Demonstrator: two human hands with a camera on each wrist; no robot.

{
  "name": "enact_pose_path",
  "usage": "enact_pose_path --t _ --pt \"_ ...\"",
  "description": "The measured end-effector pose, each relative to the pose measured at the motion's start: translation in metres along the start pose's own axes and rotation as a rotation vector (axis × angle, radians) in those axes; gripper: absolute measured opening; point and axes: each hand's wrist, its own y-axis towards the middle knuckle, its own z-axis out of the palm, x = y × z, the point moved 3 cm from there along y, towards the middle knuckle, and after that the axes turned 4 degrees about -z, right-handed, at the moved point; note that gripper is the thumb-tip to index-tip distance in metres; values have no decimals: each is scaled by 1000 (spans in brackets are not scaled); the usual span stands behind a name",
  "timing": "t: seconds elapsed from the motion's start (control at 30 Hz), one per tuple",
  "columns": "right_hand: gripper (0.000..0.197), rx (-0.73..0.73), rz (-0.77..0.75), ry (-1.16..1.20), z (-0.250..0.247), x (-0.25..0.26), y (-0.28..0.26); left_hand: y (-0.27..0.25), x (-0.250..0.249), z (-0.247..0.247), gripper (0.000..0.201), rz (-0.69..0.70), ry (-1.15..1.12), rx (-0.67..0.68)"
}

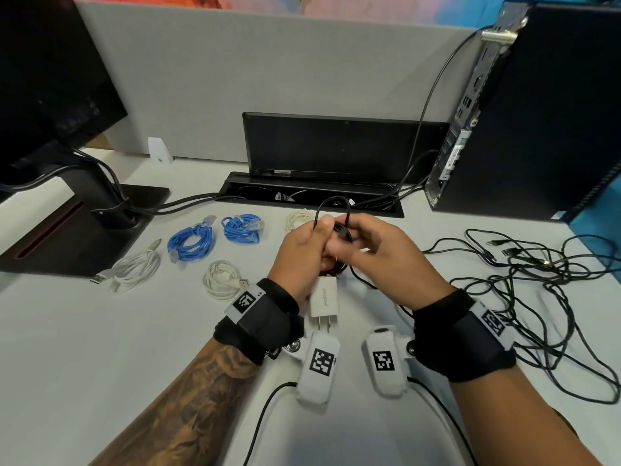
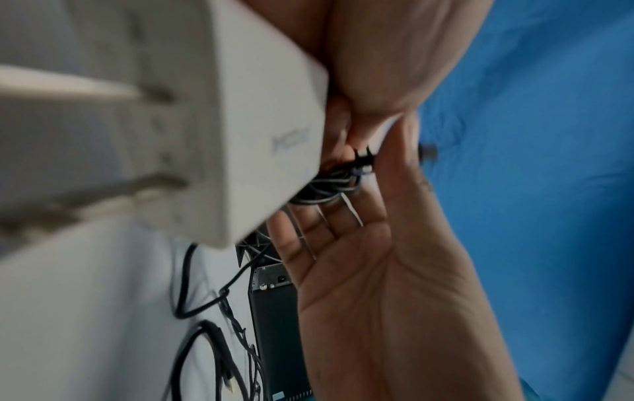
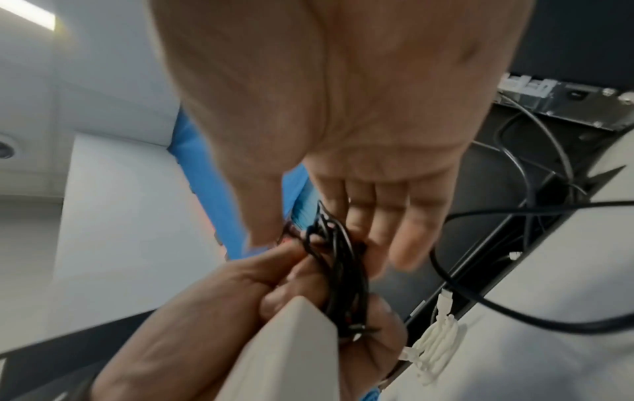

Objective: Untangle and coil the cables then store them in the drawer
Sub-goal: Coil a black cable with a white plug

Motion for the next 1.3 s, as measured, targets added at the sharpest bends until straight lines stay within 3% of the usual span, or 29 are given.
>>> enact_pose_path --t 0.07,0.2,0.33,0.43,0.53,0.6,0.7,0.8,0.93,1.1,1.2,1.3 --pt "9 -103 9 5 -5 -1 2 -2 -3 4 33 28 26 54" --pt "14 -206 45 140 -10 -7 3 -3 -6 6 28 37 64 161" --pt "9 -266 78 357 -8 -6 3 -3 -6 3 8 24 87 276" --pt "16 -300 32 348 -7 -5 3 -4 -4 4 47 51 182 252" --pt "14 -284 -12 269 -9 -1 3 -6 -3 5 35 48 175 238" --pt "21 -221 69 326 -11 -2 3 -7 -4 6 20 48 176 239" --pt "26 -152 187 380 -16 -6 4 -8 -2 8 16 46 187 268" --pt "33 -369 159 302 -37 -11 6 -9 2 11 29 -36 202 285" --pt "32 -692 103 441 -70 -12 5 -11 9 23 23 -178 253 353" --pt "27 -844 103 517 -82 -22 0 -15 6 34 18 -230 166 495" --pt "26 -839 108 476 -80 -24 0 -15 2 26 22 -158 179 466" --pt "21 -714 30 443 -72 -14 0 -9 -4 9 22 -81 129 326"
